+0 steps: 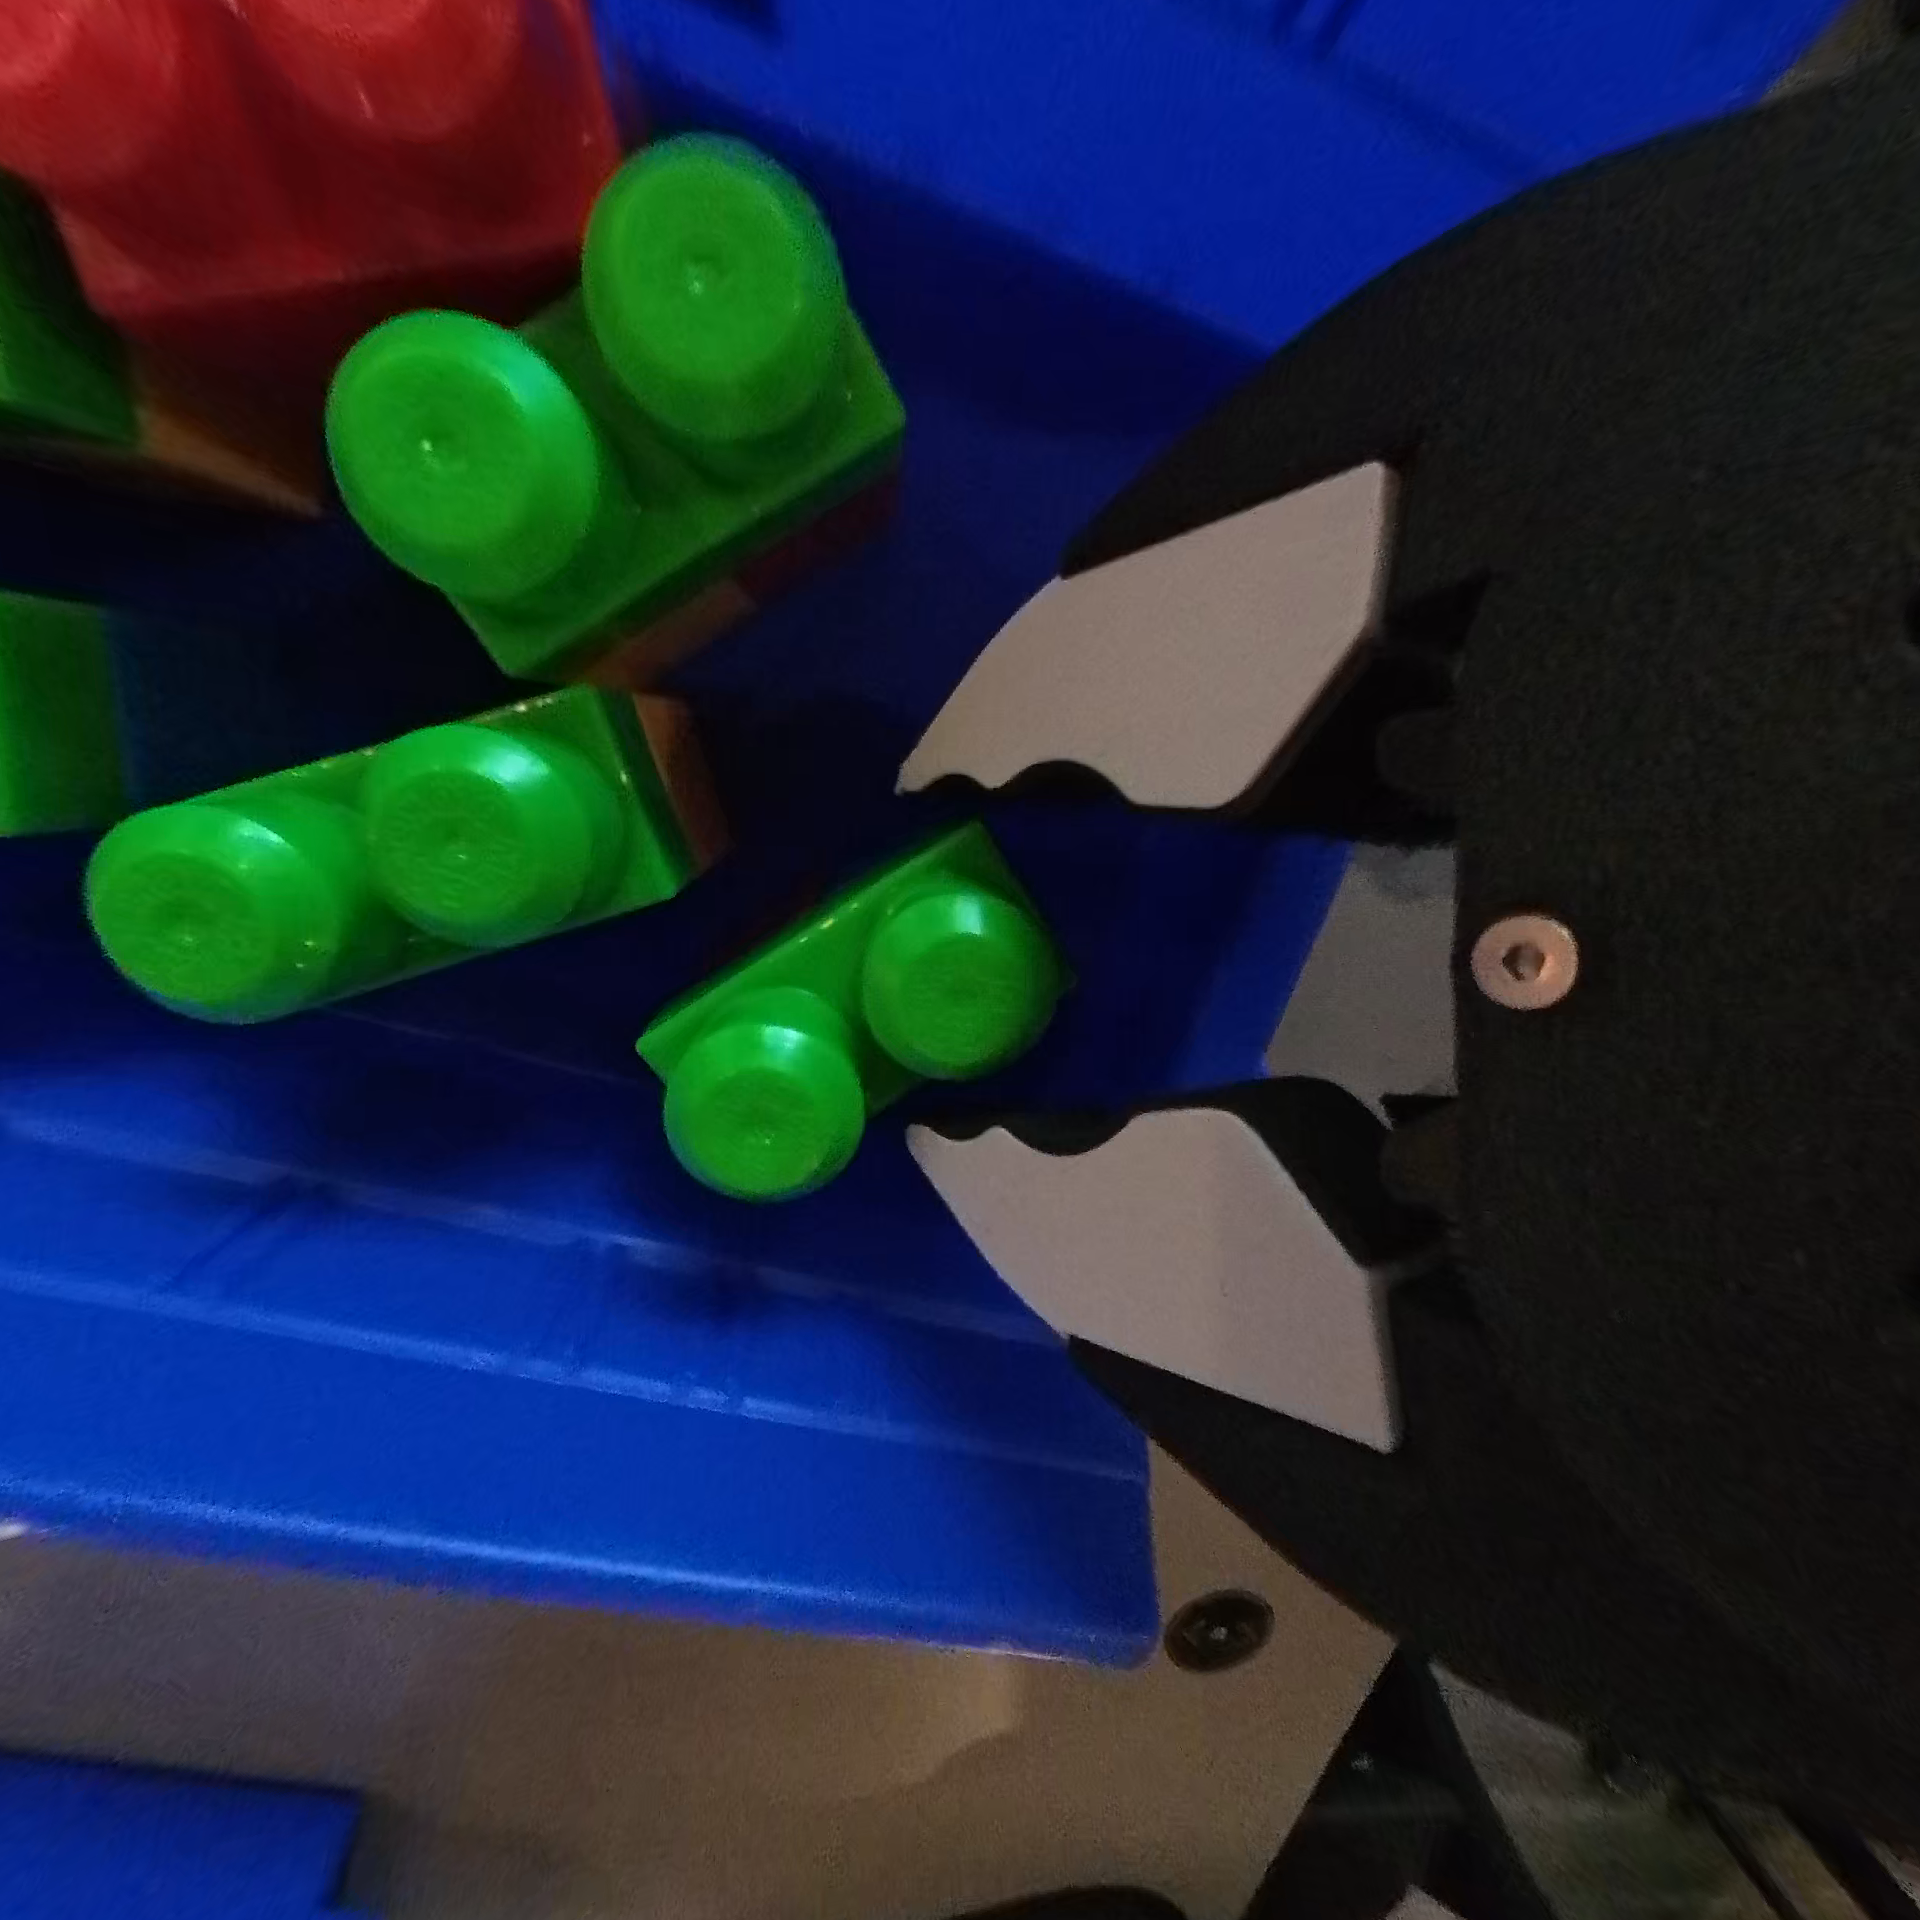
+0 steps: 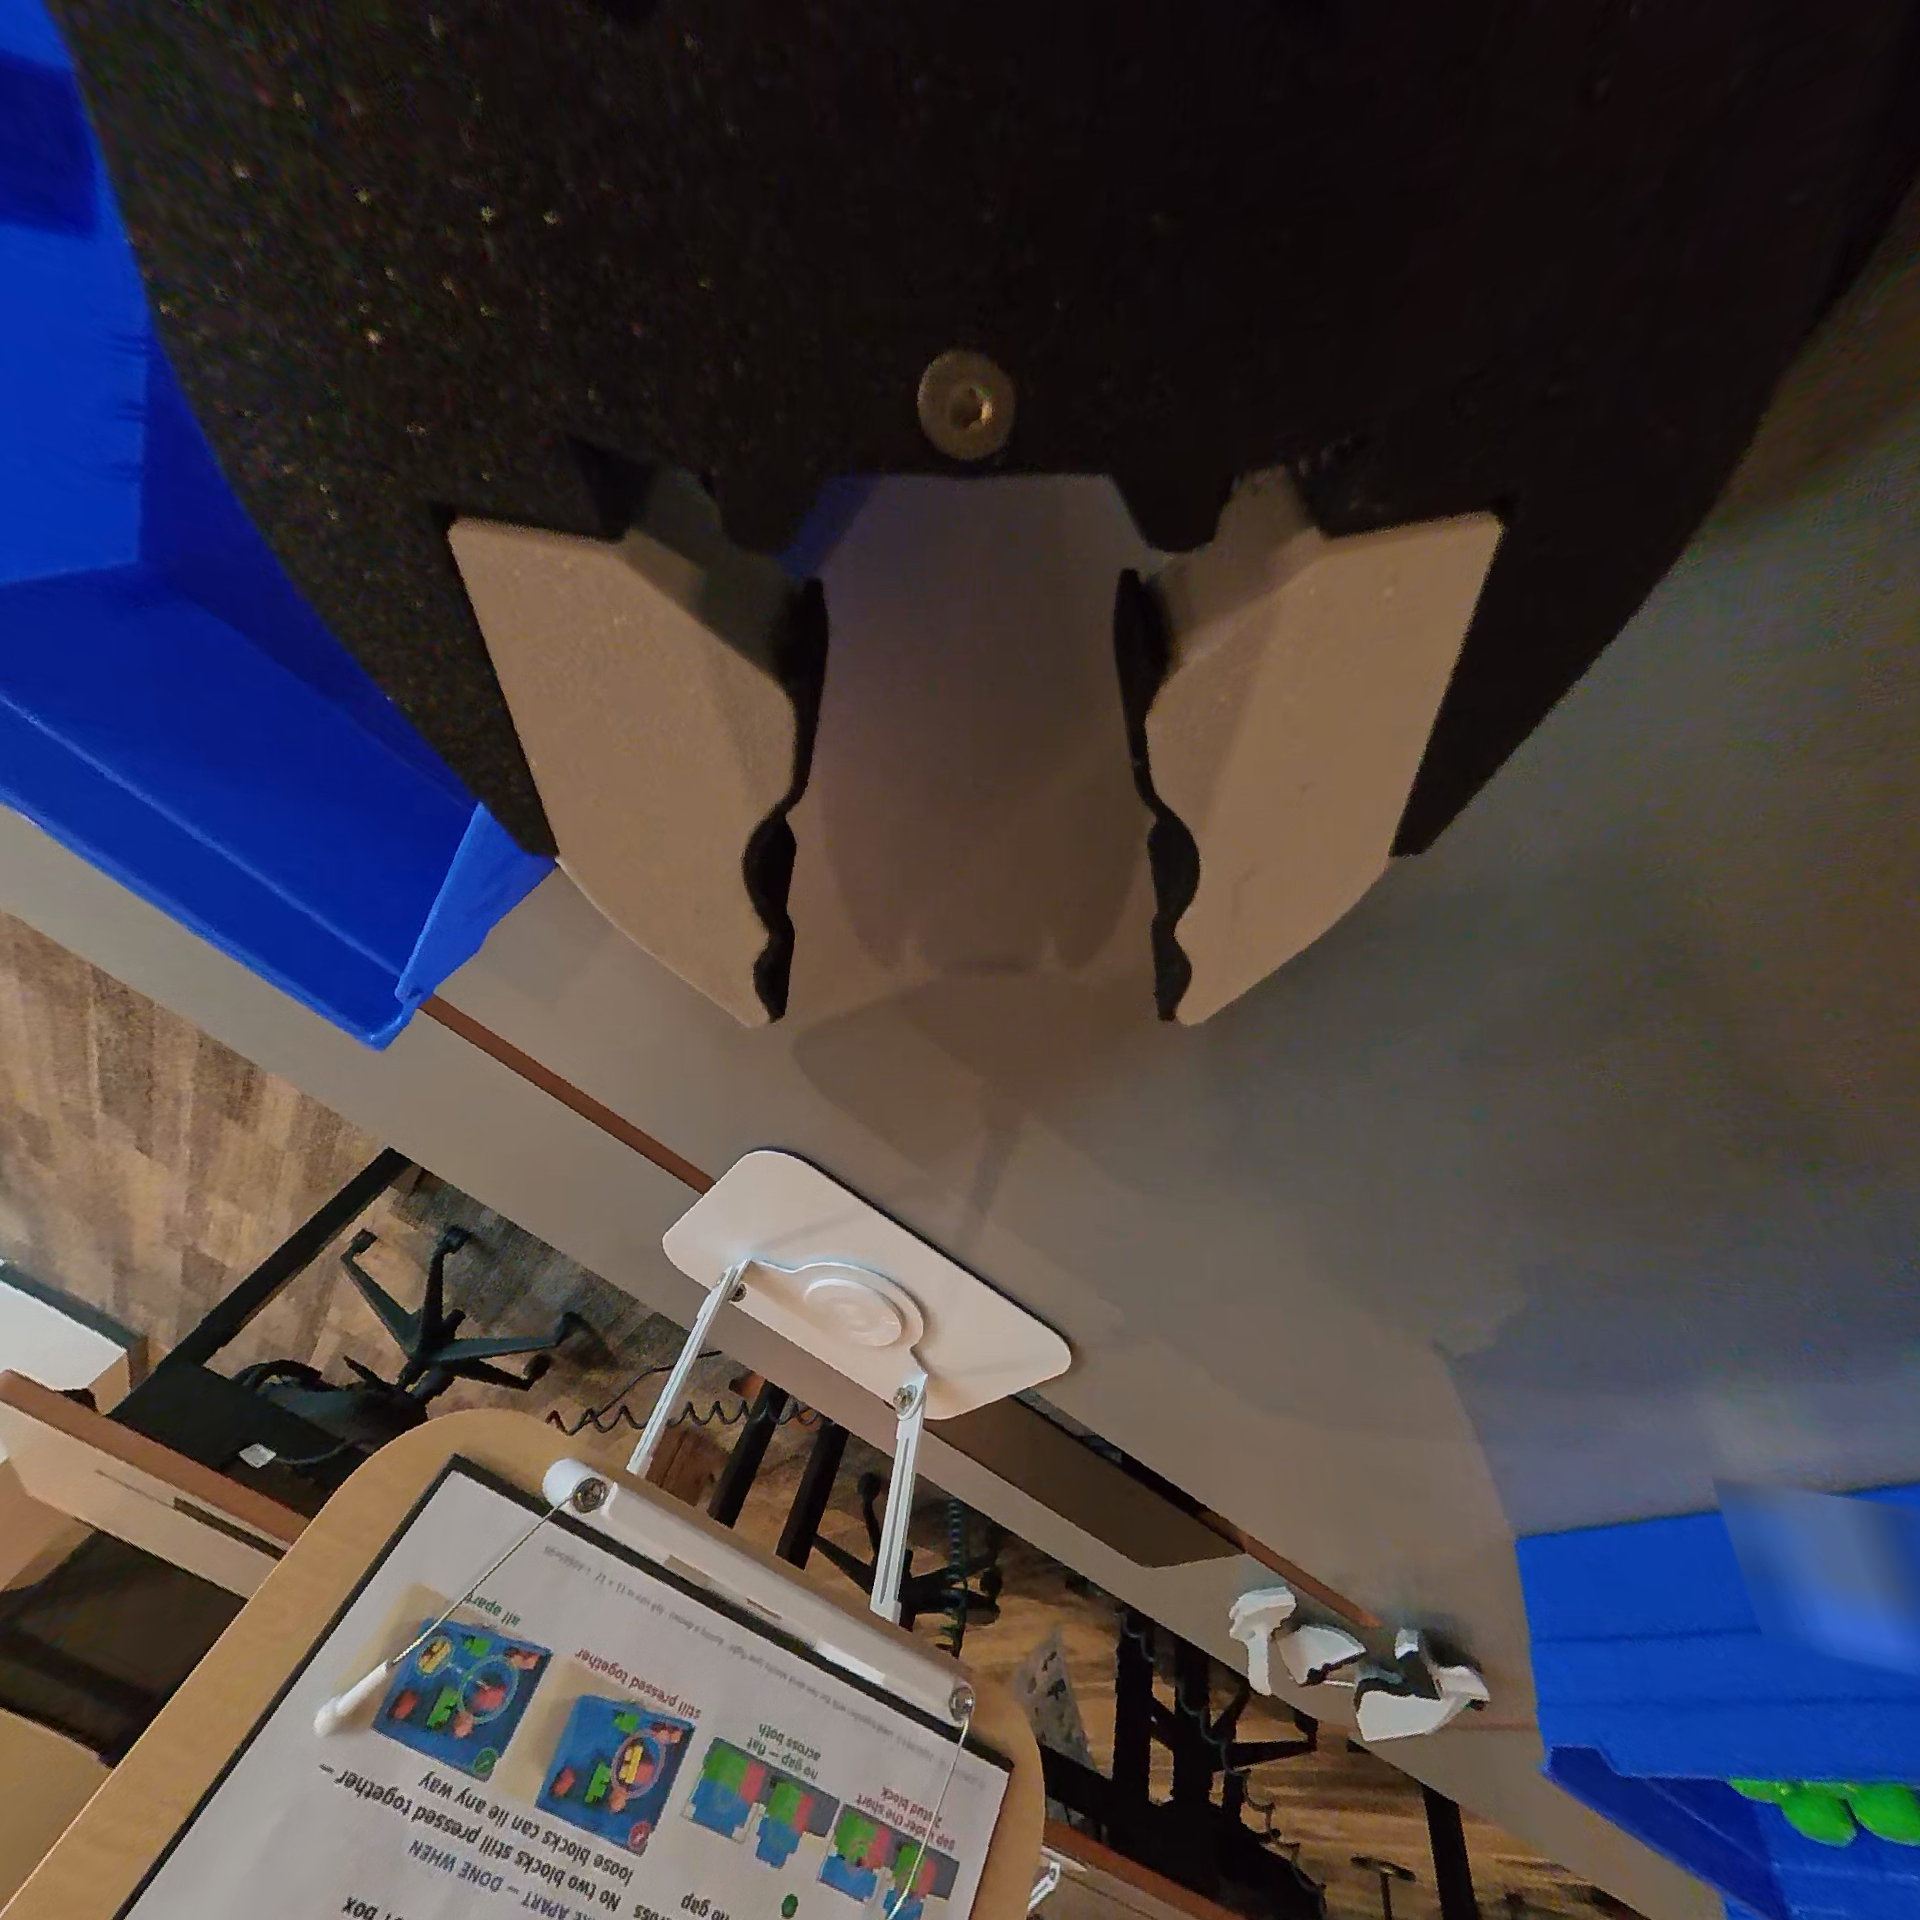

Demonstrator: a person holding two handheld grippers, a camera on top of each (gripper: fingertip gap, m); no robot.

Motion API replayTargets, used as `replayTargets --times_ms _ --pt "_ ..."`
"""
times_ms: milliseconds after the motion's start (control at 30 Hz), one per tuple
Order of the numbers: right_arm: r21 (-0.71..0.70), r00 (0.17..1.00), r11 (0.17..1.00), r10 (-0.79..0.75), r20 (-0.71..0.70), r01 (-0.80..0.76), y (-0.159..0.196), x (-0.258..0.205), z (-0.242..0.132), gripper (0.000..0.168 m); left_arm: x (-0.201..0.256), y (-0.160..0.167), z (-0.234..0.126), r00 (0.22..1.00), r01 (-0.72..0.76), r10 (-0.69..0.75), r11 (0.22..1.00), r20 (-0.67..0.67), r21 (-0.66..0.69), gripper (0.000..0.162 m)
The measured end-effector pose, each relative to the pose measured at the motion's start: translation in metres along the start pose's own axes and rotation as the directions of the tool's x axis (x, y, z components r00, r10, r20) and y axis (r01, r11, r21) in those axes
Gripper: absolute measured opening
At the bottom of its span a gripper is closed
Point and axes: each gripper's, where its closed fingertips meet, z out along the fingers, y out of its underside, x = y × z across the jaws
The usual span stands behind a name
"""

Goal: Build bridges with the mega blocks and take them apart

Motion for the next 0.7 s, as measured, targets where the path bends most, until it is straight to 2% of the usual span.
replayTargets --times_ms 200,367,533,700 --pt "-0.012 1.0 1.0 -0.002 -0.007 0.002 0.003 0.002 0.0 0.067 -0.008 -0.004 0.003 0.998 -0.001 -0.001 1.0 0.064 0.027 0.047" --pt "-0.026 1.0 1.0 -0.011 -0.005 0.011 0.005 0.001 0.002 0.066 -0.008 -0.018 -0.027 0.998 0.058 -0.058 0.972 -0.009 0.227 0.045" --pt "-0.02 1.0 0.999 -0.026 0.012 0.026 0.0 -0.005 0.005 0.066 0.005 -0.04 -0.085 0.975 0.15 -0.049 0.866 -0.216 0.477 0.044" --pt "0.015 0.995 0.999 -0.052 0.082 0.051 -0.014 -0.024 0.006 0.065 0.04 -0.059 -0.164 0.887 0.253 0.123 0.676 -0.444 0.692 0.044"
